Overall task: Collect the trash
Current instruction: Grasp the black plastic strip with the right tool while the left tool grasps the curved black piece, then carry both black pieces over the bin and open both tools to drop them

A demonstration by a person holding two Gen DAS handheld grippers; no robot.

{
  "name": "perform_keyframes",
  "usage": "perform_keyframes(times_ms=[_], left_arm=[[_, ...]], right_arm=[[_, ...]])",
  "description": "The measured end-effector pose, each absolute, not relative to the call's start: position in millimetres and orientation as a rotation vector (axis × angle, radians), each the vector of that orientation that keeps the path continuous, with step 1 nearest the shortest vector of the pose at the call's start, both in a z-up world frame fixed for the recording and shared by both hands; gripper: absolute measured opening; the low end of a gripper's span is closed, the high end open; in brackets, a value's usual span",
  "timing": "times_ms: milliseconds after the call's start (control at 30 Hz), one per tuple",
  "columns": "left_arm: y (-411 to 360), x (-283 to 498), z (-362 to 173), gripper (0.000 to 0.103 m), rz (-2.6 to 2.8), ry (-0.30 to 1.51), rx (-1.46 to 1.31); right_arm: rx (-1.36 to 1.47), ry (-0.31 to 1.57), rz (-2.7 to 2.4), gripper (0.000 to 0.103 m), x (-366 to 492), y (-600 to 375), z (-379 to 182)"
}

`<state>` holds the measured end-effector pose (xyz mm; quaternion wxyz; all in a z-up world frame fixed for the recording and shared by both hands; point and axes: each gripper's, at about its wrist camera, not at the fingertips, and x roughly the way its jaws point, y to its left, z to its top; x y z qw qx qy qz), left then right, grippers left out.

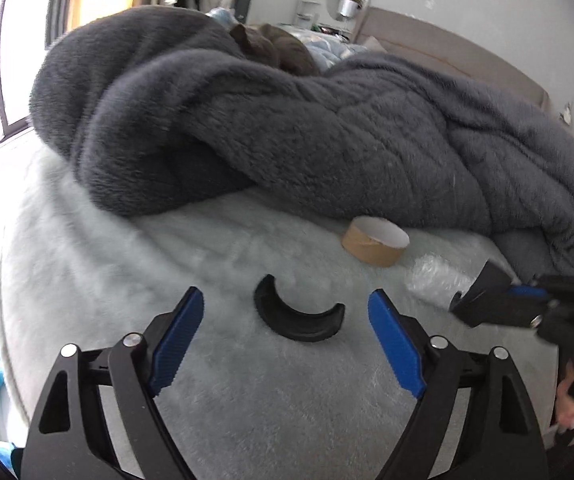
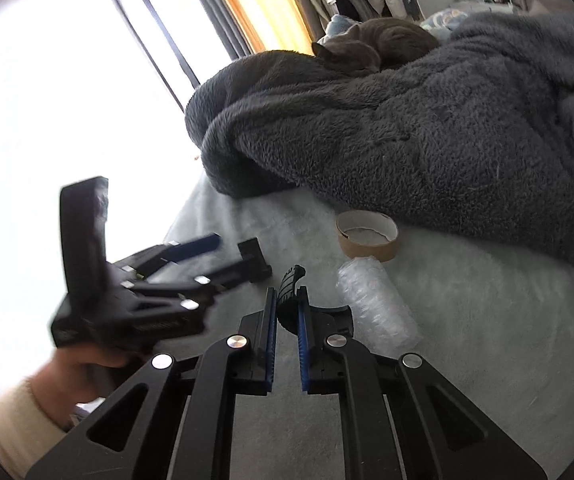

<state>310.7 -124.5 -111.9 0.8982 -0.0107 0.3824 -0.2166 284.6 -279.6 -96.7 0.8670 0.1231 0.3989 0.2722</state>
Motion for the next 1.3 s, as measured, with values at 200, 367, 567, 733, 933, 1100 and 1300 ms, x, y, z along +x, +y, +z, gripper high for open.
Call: perform_keyframes(times_ms=[200,367,567,733,933,1100,1300], left_arm=[[-137.2,314.9,-120.8,0.074,-0.481,0.819,0.031],[-135.8,318.9,-126.4,0.056,-0.475,0.85,0.018],[-125.9,311.5,-122.8,0.047,-0.483,0.848,-0.018],[-118.4,291.4,-113.2,0.047,-0.493,0.841,-0.007],[-98.8,262.3,-102.7,0.047,-0.471,0.839,-0.009],[-79.8,239.0,-98.6,0.047,-0.438,0.845,-0.023],[-50.7,216.0,-94.9,0.047,-0.376,0.846,-0.04]], right_arm=[[0.403,0.873,0.613,0.009,290.6,-297.8,-97.1],[0.416,0.862,0.613,0.009,284.9,-301.5,-90.5],[0.419,0.857,0.607,0.009,278.9,-295.4,-86.2],[0.432,0.84,0.609,0.009,269.9,-287.2,-77.2],[0.438,0.821,0.629,0.009,254.8,-262.2,-66.6],[0.451,0.811,0.663,0.009,242.9,-235.0,-60.7],[0.429,0.807,0.697,0.009,231.2,-200.2,-58.1]])
